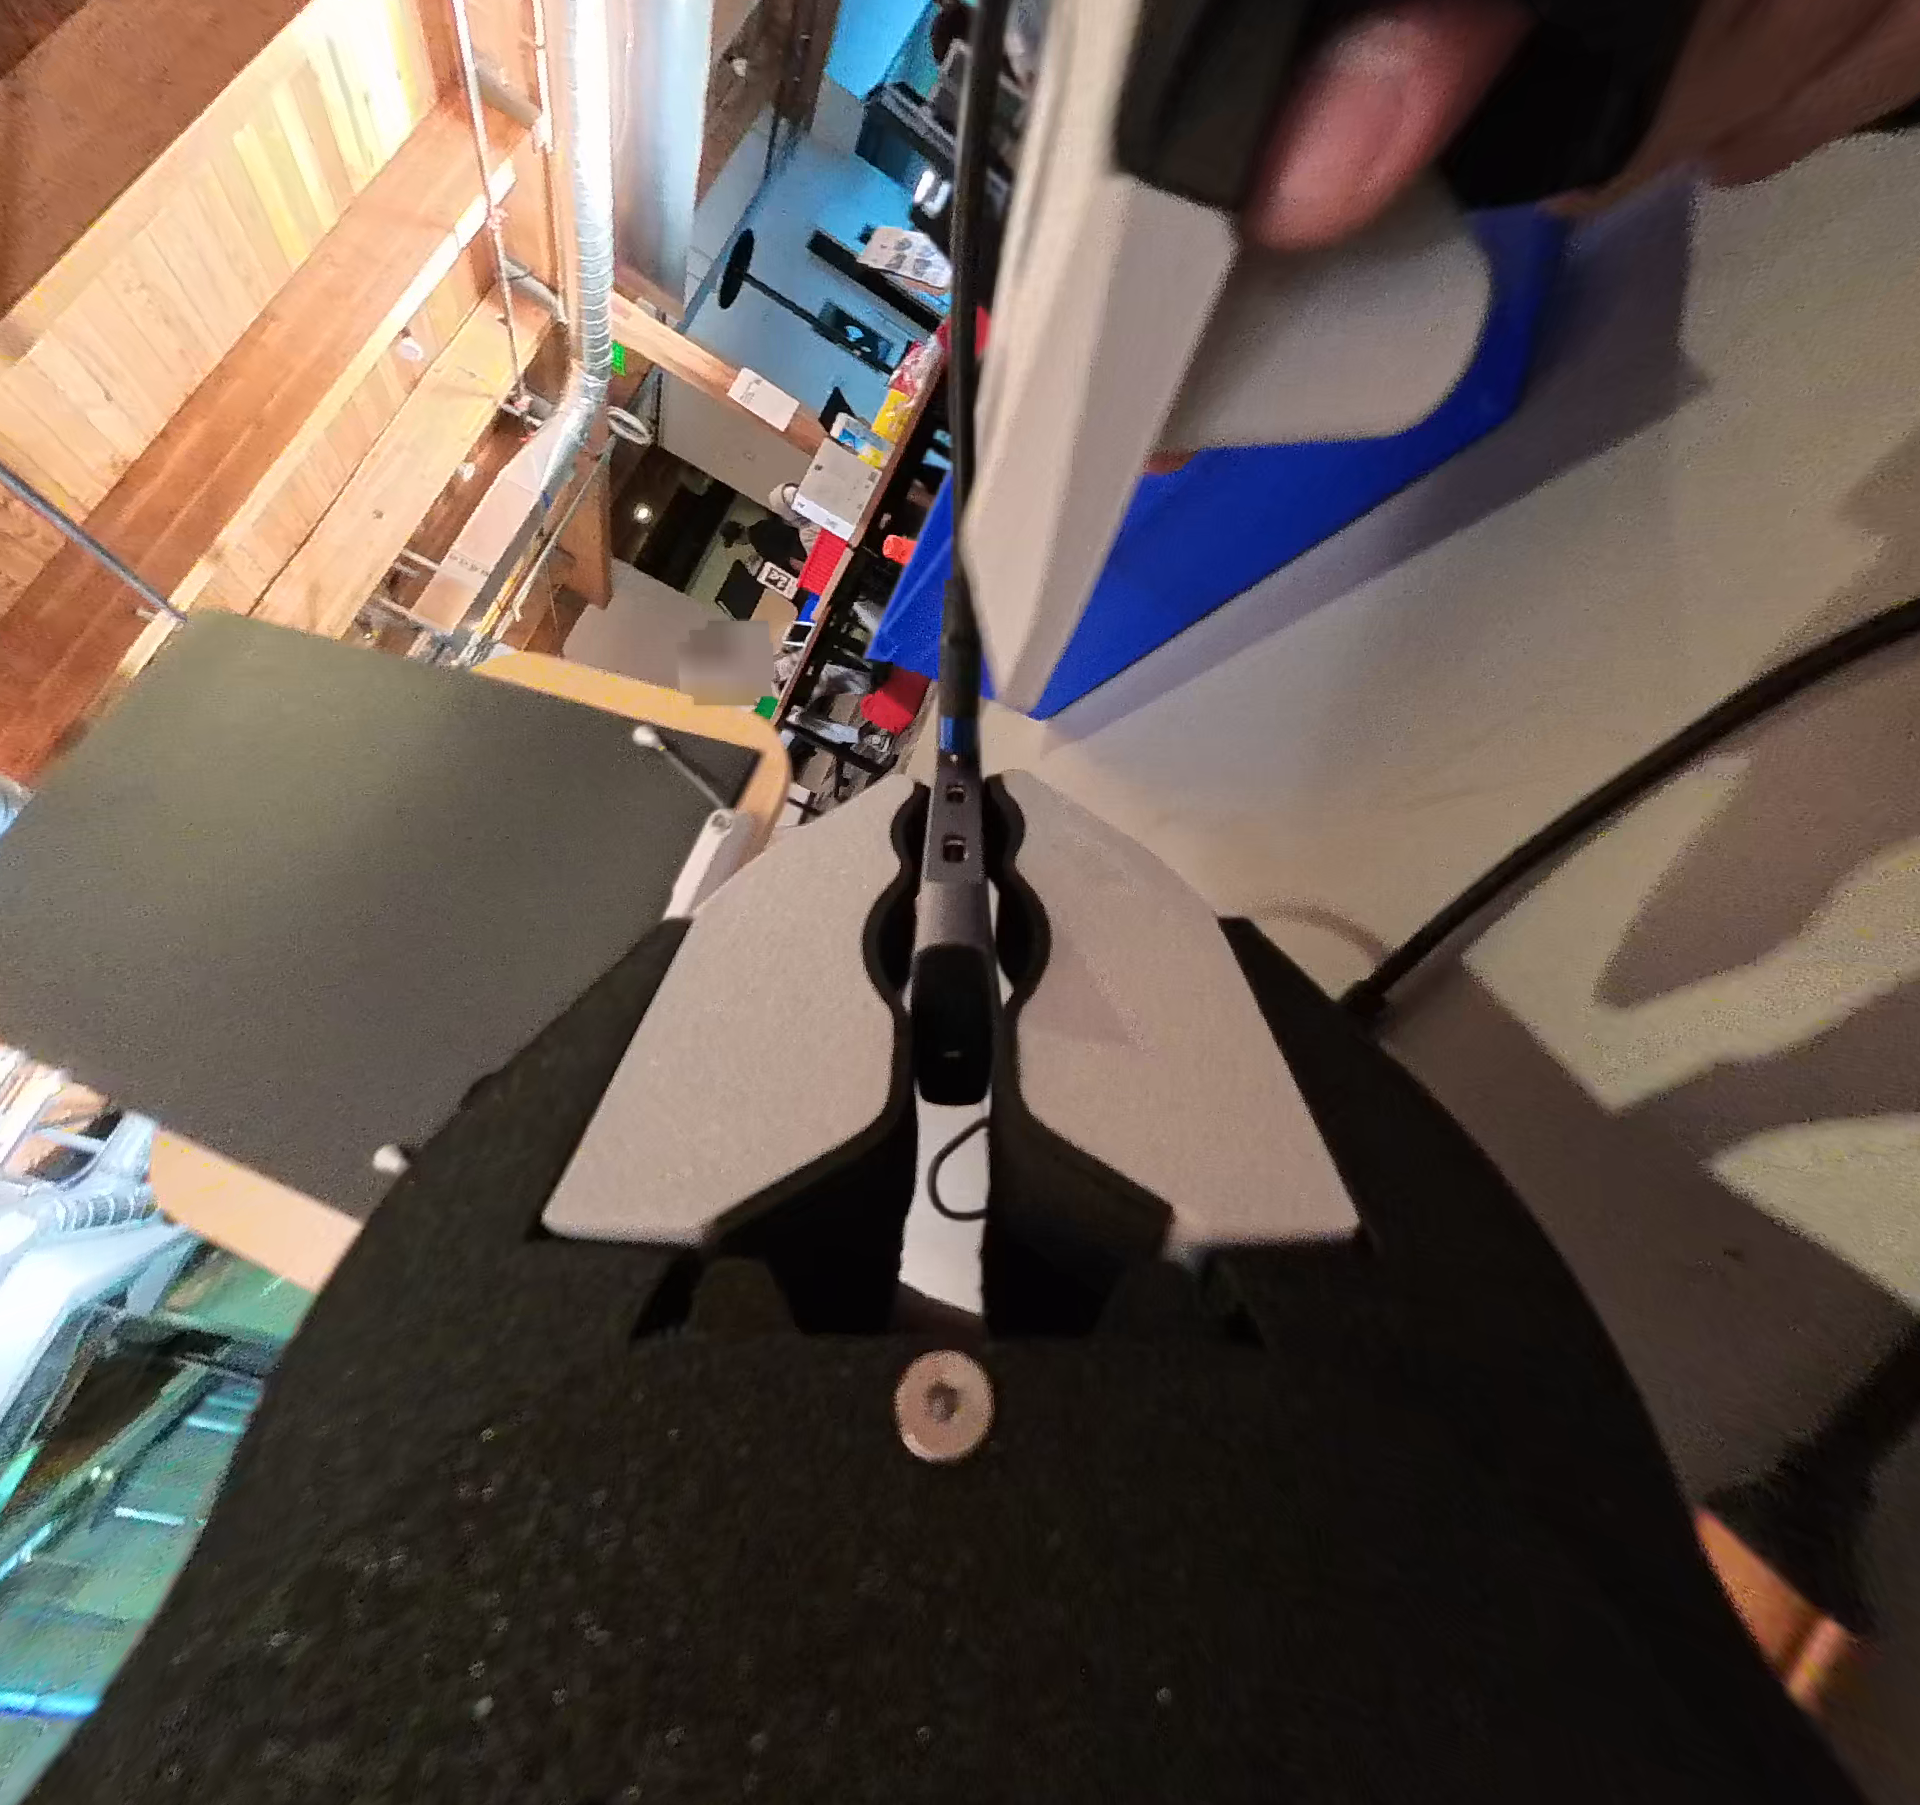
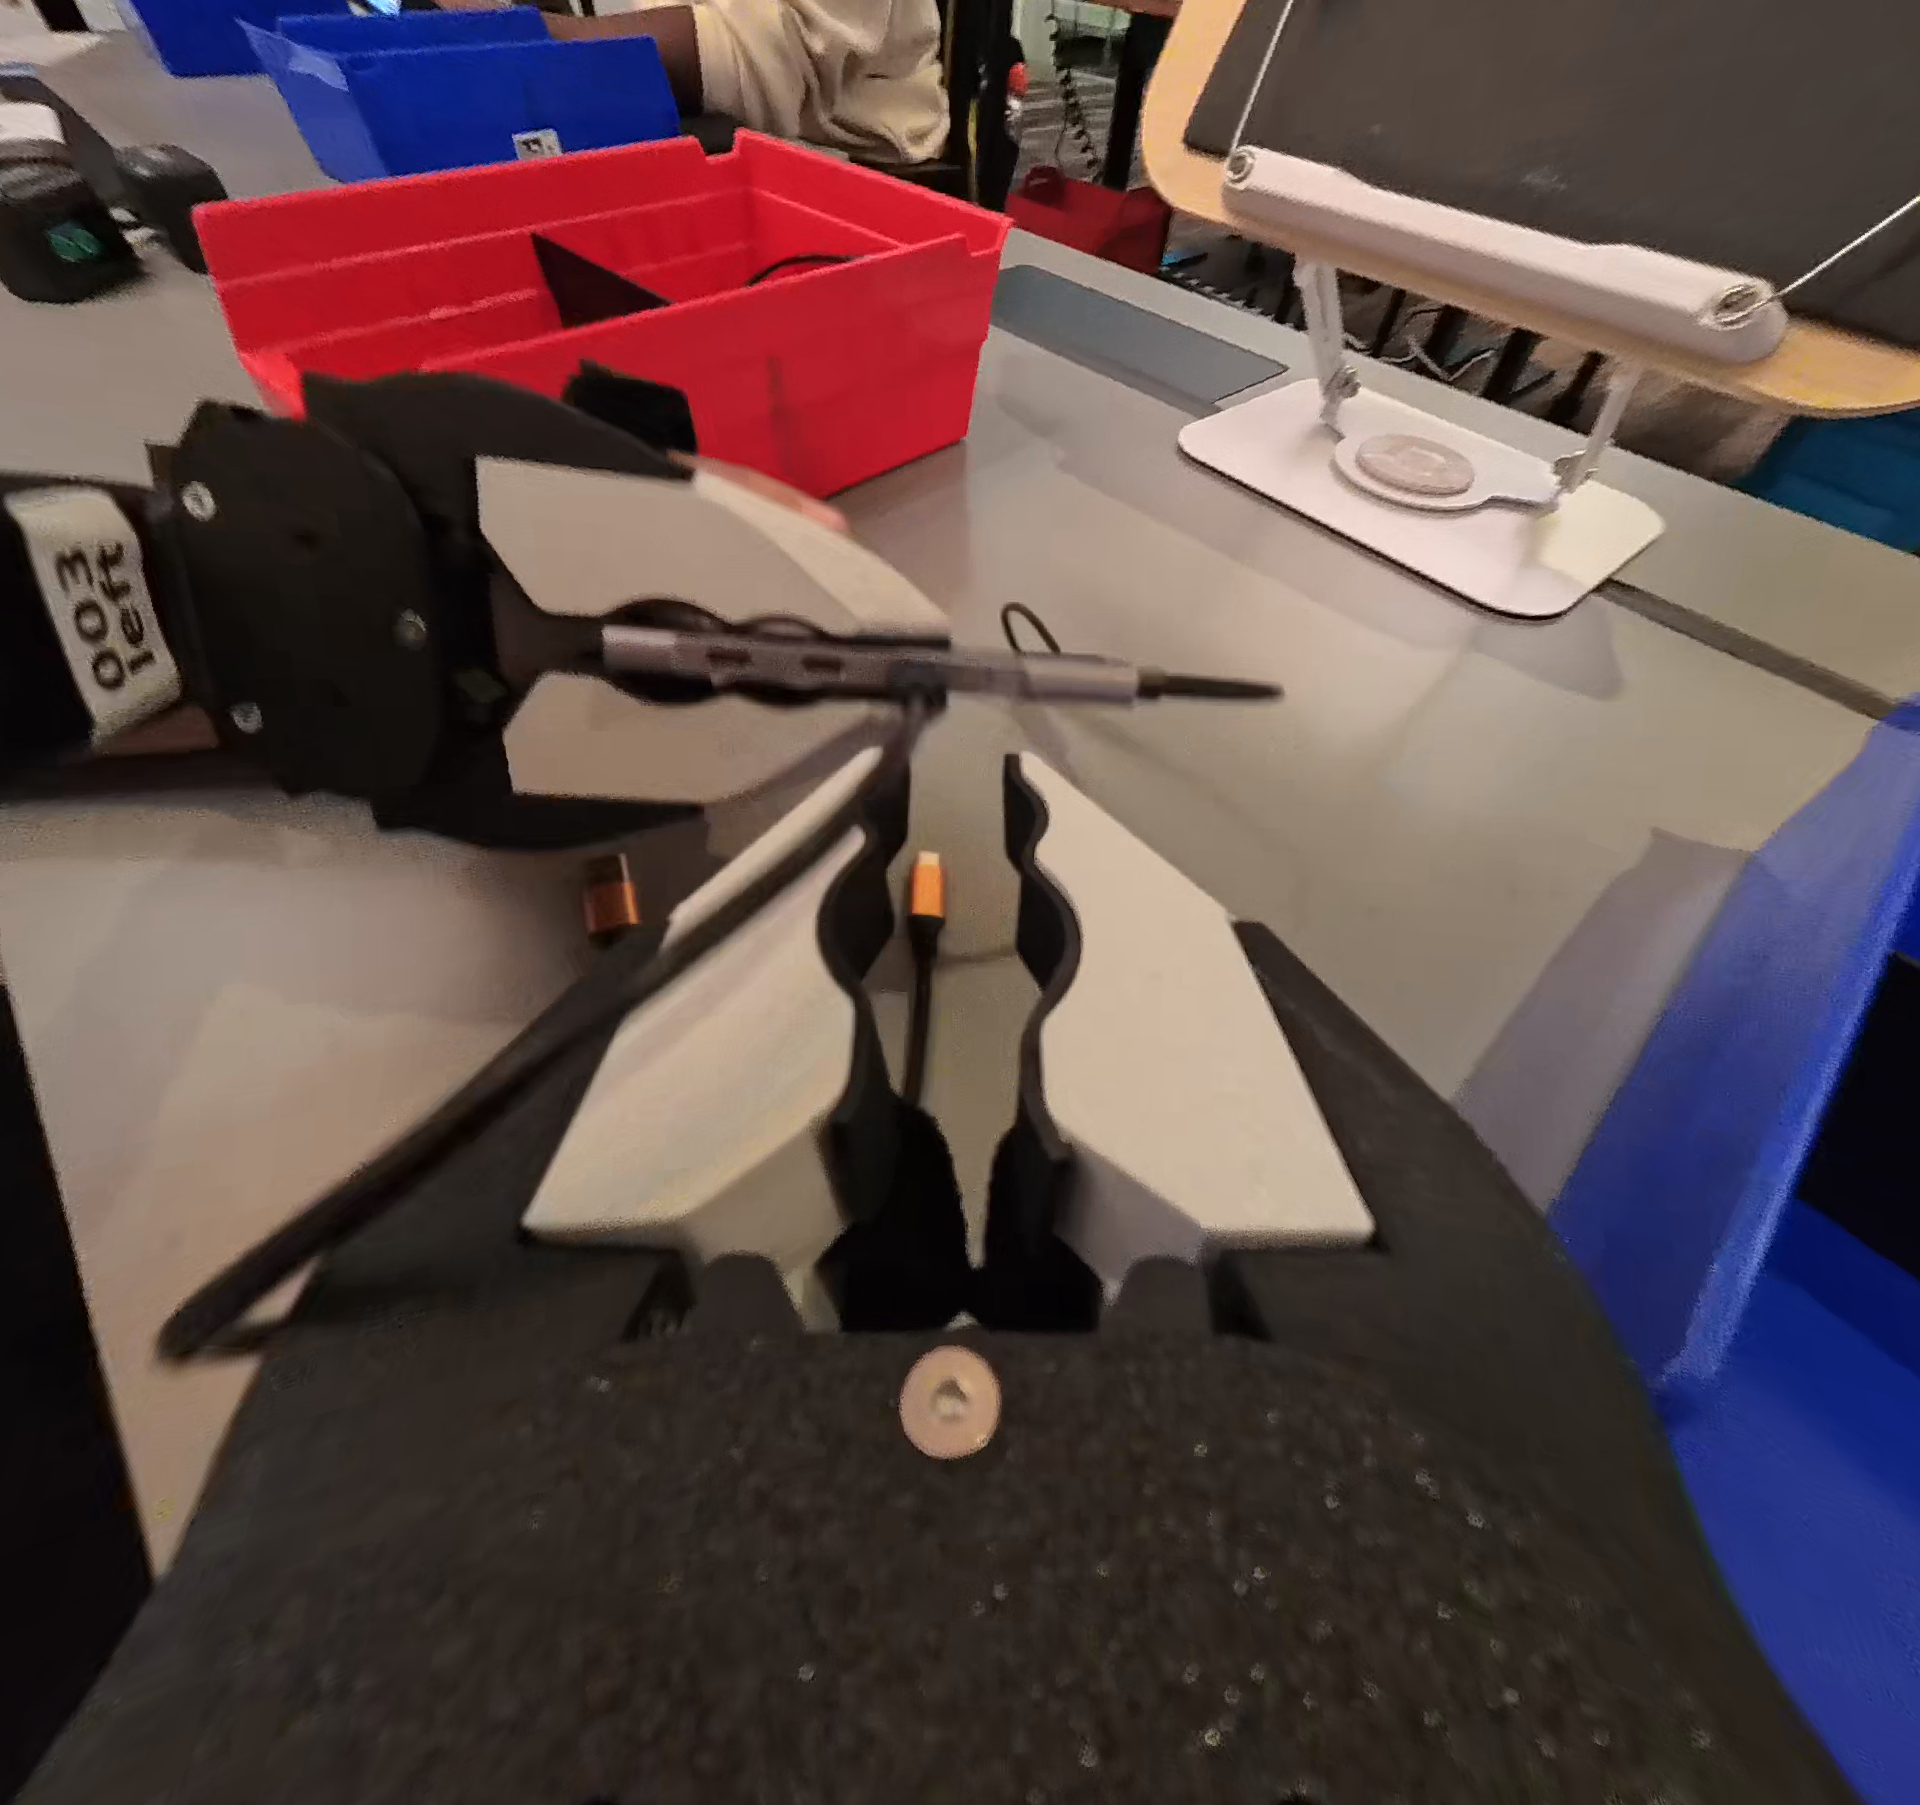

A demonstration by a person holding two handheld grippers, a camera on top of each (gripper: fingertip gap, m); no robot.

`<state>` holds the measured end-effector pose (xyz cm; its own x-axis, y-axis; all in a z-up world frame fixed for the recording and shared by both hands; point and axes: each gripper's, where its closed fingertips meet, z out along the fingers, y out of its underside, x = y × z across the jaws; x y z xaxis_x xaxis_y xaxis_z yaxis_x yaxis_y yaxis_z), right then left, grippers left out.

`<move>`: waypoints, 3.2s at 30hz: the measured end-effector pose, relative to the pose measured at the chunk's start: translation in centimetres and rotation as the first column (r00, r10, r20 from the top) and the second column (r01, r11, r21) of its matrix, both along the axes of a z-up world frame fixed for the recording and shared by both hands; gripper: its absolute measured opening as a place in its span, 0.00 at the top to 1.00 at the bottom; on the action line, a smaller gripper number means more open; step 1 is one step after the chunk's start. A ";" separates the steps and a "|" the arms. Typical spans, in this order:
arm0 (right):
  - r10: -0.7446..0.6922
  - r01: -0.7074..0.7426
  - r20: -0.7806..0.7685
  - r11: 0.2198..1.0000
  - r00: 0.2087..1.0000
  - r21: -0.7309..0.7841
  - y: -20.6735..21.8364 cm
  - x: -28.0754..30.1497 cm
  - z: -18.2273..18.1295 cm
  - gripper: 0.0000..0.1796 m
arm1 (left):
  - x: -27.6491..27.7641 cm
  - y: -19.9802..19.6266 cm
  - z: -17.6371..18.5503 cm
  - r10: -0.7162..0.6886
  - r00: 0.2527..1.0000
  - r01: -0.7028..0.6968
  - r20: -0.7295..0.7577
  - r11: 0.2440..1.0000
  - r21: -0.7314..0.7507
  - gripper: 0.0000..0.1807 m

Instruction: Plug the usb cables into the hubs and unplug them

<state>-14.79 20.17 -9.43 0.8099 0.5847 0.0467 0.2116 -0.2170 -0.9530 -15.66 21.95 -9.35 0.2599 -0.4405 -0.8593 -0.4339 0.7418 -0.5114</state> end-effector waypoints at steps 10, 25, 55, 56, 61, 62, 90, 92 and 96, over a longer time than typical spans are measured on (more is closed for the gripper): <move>0.024 0.027 0.349 0.989 0.937 -0.143 0.6 -0.8 -8.4 0.89 | -2.6 4.0 2.2 0.074 0.979 -0.039 0.188 0.983 -0.180 0.95; 0.072 -0.016 0.165 0.948 0.984 -0.318 0.7 -1.5 -8.2 0.97 | -3.4 4.4 3.5 0.075 0.966 -0.022 0.246 0.977 -0.214 0.95; 0.160 -0.010 0.343 0.916 0.926 -0.402 -2.6 -1.9 -2.1 0.97 | -0.3 2.1 -2.5 0.086 0.979 -0.055 -0.182 0.985 0.166 0.95; 0.163 -0.015 0.339 0.916 0.926 -0.401 -2.6 -1.9 -2.0 0.97 | -0.3 2.1 -2.5 0.085 0.980 -0.054 -0.181 0.985 0.167 0.95; 0.173 -0.015 0.353 0.914 0.920 -0.406 -2.6 -2.1 -2.3 0.97 | -0.3 2.0 -2.5 0.093 0.978 -0.058 -0.184 0.980 0.191 0.95; 0.174 -0.017 0.350 0.913 0.920 -0.408 -2.6 -2.1 -2.3 0.97 | -0.3 2.0 -2.5 0.095 0.978 -0.058 -0.185 0.979 0.197 0.95; 0.000 0.070 0.308 0.974 0.951 -0.216 0.0 -1.9 -1.9 0.95 | 0.1 1.8 -2.1 0.103 0.987 -0.101 -0.119 0.995 0.023 0.93; 0.001 0.068 0.292 0.972 0.956 -0.226 0.0 -1.8 -1.9 0.95 | 0.1 1.8 -2.0 0.102 0.988 -0.099 -0.118 0.995 0.023 0.93; -0.002 0.074 0.305 0.972 0.952 -0.225 -0.1 -1.8 -2.0 0.94 | 0.1 1.7 -2.0 0.103 0.987 -0.098 -0.123 0.994 0.050 0.94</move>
<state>-16.59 20.11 -11.46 0.8008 0.5774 0.1590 0.4674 -0.4367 -0.7686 -15.56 23.69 -11.39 0.1903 -0.3793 -0.9055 -0.5656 0.7115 -0.4169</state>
